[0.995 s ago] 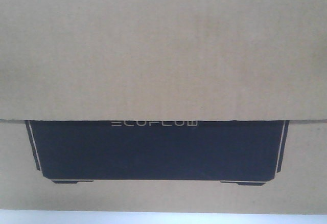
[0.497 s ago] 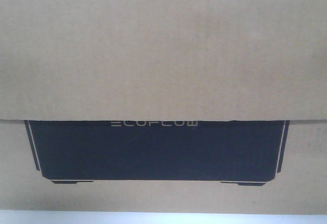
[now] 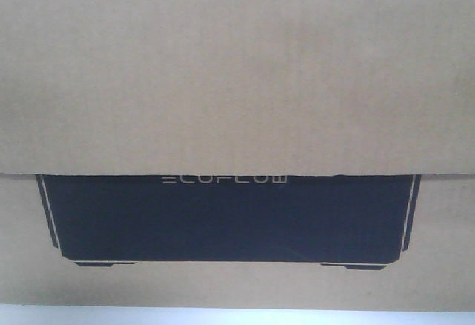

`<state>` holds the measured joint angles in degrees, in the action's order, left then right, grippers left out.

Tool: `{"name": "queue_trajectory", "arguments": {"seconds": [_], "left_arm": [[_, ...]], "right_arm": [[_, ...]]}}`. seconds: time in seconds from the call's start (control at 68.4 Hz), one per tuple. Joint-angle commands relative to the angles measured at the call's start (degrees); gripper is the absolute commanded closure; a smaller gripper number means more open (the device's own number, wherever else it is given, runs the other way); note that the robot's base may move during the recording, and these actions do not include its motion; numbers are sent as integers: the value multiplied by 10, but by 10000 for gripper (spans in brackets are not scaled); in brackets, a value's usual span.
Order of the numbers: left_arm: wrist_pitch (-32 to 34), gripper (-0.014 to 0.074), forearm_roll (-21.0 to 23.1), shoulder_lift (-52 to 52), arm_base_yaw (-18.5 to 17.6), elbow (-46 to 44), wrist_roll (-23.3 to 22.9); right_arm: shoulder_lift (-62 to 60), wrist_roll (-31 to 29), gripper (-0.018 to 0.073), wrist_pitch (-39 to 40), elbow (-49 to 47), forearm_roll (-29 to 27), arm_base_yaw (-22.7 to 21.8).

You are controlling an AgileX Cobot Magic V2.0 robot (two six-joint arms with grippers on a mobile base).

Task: Grab box from left shelf to table start
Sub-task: 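Open both grippers and release the box walls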

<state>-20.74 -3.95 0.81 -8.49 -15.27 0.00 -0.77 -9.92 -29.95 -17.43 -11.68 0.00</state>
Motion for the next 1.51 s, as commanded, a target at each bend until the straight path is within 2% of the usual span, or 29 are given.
{"name": "queue_trajectory", "arguments": {"seconds": [0.0, 0.088, 0.293, 0.336, 0.483, 0.556, 1.243, 1.39, 1.448, 1.492], "left_arm": [[70, 689, 12, 8, -3, 14, -4], [113, 689, 47, 8, -3, 66, -4], [214, 689, 47, 8, -2, 170, -4], [185, 689, 48, 8, -2, 168, -4], [183, 689, 48, 8, 14, 168, -4], [183, 689, 62, 8, 20, 168, -4], [183, 689, 62, 8, 20, 168, -4], [183, 689, 62, 8, 20, 168, -4], [183, 689, 62, 8, 20, 168, -4], [183, 689, 62, 8, 20, 168, -4]], "right_arm": [[-3, -2, 503, 54, -15, 1, -1], [-3, -2, 503, 54, -15, 1, -1], [-3, -2, 503, 54, -15, 1, -1], [-3, -2, 503, 54, -15, 1, -1], [-3, -2, 503, 54, -15, 1, -1], [-3, -2, 503, 54, -15, 1, -1], [-3, -2, 503, 54, -15, 2, -1], [-3, 9, 503, 81, 2, 56, -1], [-3, 42, 503, 99, 23, 97, -1], [-3, 85, 503, 121, 44, 147, -1]]}}
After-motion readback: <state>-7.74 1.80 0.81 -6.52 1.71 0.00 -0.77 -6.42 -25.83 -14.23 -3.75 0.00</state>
